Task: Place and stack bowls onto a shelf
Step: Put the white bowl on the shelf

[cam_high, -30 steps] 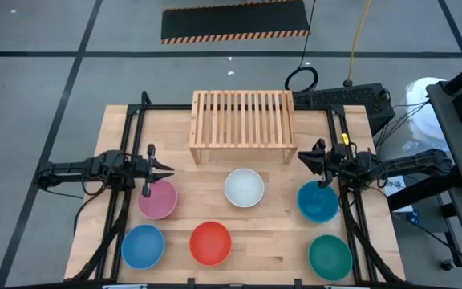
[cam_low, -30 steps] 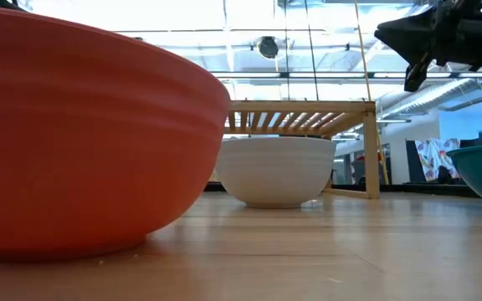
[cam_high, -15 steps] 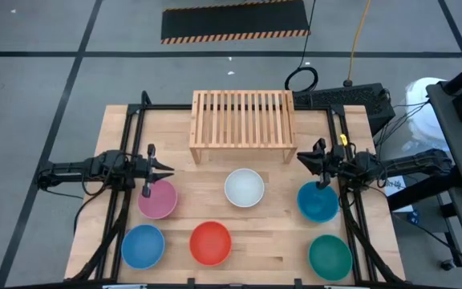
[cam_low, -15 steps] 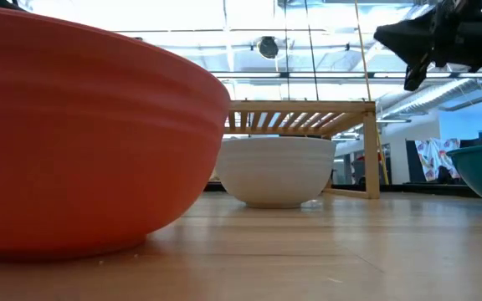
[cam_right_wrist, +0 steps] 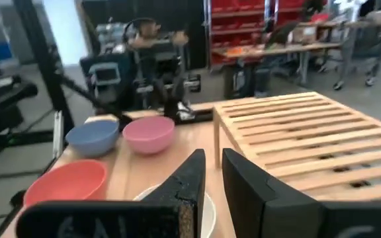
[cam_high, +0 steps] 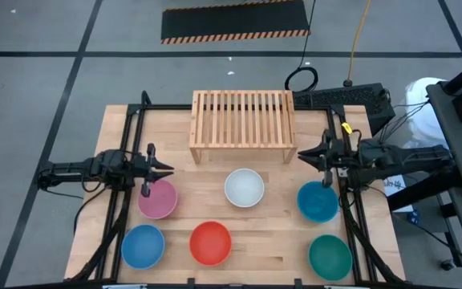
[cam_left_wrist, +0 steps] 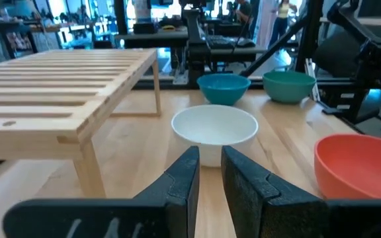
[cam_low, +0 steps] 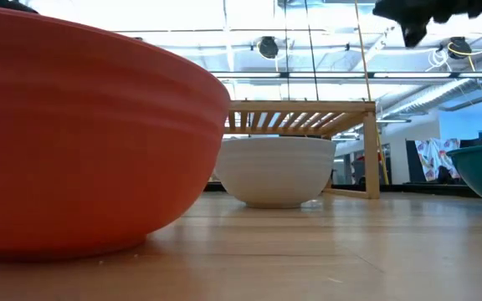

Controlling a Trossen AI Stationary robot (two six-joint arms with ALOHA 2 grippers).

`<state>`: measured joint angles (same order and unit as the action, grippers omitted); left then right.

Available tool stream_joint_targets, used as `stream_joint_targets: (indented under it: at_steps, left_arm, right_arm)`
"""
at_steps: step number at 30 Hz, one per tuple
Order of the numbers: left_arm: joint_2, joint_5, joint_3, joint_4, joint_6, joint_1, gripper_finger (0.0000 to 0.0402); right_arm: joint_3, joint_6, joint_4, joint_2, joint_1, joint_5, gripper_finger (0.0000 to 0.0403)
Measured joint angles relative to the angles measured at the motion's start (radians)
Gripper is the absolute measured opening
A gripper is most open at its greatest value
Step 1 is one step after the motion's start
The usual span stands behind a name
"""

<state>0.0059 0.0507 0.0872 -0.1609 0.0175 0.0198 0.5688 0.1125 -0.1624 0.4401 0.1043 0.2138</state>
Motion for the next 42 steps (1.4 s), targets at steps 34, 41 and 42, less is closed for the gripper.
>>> stream_joint_targets:
  at_steps: [34, 41, 42]
  left_arm:
    - [0.000, 0.000, 0.000, 0.069, 0.005, 0.000, 0.0072]
    - [0.000, 0.033, 0.000, 0.068, 0.031, 0.000, 0.0072]
    - [0.000, 0.036, 0.000, 0.068, 0.036, 0.000, 0.0072]
  right_arm:
    - [0.513, 0.217, -0.348, 0.637, 0.002, -0.282, 0.0118]
    - [0.513, 0.187, -0.337, 0.729, 0.005, -0.424, 0.0136]
    - [0.513, 0.174, -0.335, 0.742, 0.007, -0.428, 0.0134]
